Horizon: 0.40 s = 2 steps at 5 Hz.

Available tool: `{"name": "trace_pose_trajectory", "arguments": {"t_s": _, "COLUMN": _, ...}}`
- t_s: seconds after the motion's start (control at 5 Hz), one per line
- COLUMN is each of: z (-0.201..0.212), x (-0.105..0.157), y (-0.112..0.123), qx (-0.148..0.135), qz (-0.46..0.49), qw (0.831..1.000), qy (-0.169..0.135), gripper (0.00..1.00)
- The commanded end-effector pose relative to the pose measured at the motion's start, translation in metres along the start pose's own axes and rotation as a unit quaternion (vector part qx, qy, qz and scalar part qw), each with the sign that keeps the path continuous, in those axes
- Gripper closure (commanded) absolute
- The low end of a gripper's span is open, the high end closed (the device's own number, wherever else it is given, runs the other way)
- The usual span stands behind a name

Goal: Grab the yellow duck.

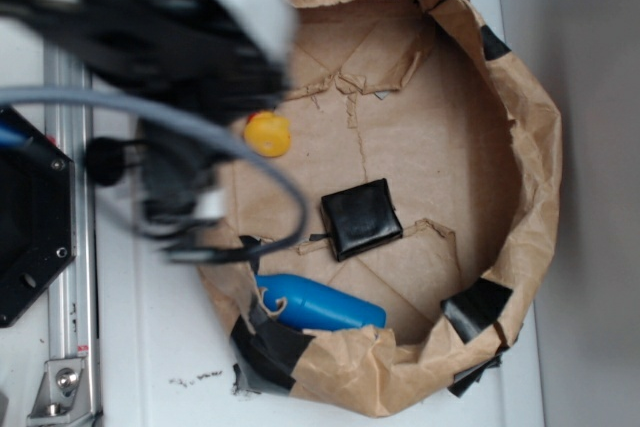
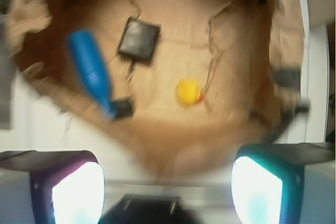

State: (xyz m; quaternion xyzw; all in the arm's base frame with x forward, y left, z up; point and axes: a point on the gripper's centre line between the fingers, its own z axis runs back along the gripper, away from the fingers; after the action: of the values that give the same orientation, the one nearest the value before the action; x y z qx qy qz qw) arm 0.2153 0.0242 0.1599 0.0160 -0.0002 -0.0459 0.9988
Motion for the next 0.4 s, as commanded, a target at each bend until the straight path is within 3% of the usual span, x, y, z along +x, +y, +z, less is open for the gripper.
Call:
{"name": "trace_pose_trajectory", "arguments": {"t_s": 0.0, "z": -0.048, "x": 0.034, "y": -0.007, "qx": -0.005, "qz": -0.064, "qw": 0.998, "qy": -0.029, "gripper": 0.0}}
{"name": "trace_pose_trajectory", "arguments": {"t_s": 0.2, "z": -0.073, "x": 0.016, "y": -0.021, "qx": 0.02, "qz": -0.156, "qw": 0.988, "qy": 0.004, "gripper": 0.0}}
